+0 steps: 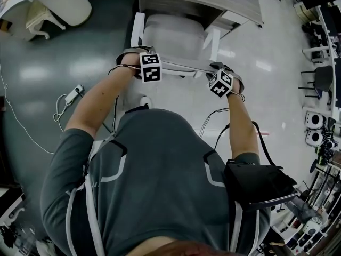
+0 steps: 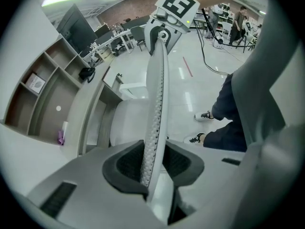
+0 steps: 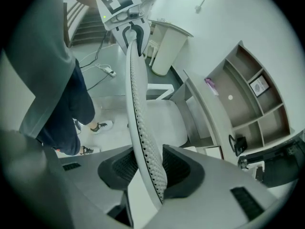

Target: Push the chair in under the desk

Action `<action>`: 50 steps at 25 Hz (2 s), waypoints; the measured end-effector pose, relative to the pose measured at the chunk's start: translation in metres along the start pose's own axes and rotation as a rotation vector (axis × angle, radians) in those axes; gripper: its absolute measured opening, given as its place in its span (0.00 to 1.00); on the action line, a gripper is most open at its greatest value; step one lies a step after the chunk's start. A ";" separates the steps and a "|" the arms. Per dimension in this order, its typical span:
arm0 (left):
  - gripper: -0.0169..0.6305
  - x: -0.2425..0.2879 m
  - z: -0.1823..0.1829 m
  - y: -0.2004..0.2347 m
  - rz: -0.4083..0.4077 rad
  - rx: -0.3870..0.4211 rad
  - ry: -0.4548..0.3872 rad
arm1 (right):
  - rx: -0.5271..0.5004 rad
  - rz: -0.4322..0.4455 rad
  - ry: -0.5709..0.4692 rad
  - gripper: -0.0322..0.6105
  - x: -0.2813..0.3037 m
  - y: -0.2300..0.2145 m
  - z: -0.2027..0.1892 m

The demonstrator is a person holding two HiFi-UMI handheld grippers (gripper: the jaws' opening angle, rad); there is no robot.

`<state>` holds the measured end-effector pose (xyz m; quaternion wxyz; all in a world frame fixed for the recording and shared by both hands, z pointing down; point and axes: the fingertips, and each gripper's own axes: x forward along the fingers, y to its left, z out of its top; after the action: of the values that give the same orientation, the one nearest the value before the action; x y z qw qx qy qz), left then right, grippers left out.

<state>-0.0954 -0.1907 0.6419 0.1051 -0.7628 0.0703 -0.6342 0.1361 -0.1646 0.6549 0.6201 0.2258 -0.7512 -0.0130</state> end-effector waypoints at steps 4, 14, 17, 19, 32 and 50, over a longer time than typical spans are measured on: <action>0.19 -0.004 0.008 0.013 0.001 0.016 -0.009 | 0.021 -0.017 0.029 0.30 -0.003 -0.015 -0.003; 0.19 0.006 0.010 0.045 0.027 0.037 -0.033 | 0.052 -0.066 0.094 0.30 0.013 -0.050 -0.001; 0.19 0.004 0.009 0.052 0.026 0.025 -0.030 | 0.056 -0.068 0.094 0.30 0.010 -0.054 0.004; 0.20 0.005 0.007 0.060 0.017 0.009 -0.022 | 0.052 -0.078 0.094 0.30 0.011 -0.061 0.007; 0.21 0.030 0.013 0.122 0.011 -0.029 0.022 | 0.011 -0.067 0.040 0.30 0.041 -0.123 0.012; 0.22 0.043 0.013 0.182 0.021 -0.073 0.038 | -0.011 -0.044 0.022 0.30 0.061 -0.184 0.023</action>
<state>-0.0697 -0.3766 0.6355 0.0827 -0.7530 0.1033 -0.6446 0.1662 -0.3573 0.6509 0.6290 0.2390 -0.7392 -0.0286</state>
